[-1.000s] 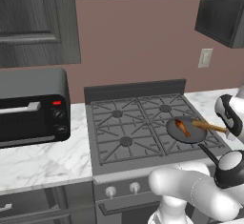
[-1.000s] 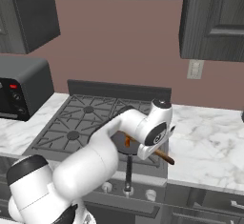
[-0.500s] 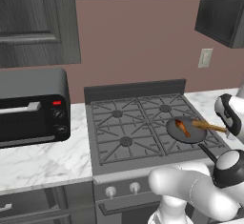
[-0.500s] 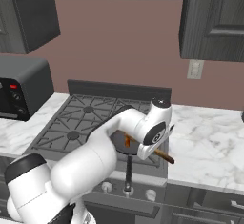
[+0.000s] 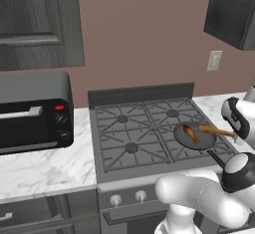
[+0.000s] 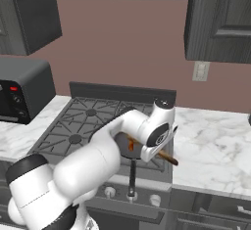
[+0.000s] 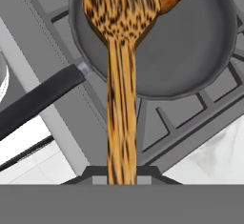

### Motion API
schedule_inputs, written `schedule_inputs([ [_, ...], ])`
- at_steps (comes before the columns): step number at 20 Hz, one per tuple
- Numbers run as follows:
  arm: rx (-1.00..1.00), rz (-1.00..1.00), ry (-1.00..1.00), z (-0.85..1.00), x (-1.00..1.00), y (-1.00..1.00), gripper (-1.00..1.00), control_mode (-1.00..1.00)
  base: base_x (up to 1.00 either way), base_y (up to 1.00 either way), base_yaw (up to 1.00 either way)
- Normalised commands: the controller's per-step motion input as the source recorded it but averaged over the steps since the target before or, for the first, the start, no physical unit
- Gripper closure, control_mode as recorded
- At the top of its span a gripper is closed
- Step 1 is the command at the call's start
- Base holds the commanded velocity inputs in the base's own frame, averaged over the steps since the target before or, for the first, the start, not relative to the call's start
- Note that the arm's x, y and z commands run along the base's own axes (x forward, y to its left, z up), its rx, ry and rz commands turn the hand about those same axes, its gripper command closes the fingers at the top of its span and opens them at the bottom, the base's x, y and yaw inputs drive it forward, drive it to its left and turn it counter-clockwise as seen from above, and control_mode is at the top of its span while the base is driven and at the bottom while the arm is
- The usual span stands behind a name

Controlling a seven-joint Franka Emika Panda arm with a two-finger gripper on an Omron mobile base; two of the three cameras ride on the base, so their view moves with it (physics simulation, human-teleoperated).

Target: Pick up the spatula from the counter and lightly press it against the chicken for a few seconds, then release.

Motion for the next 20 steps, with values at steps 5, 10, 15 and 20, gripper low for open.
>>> schedule_inputs([
  [5,0.0,0.0,0.0,0.0,0.15,0.05,1.0,-1.0,0.0,0.0,0.0],
  [10,0.0,0.0,0.0,0.0,0.14,0.08,1.0,-1.0,0.0,0.0,0.0],
  [15,0.0,0.0,0.0,0.0,0.12,0.12,1.0,-1.0,0.0,0.0,0.0],
  [20,0.0,0.0,0.0,0.0,0.16,0.15,1.0,-1.0,0.0,0.0,0.0],
])
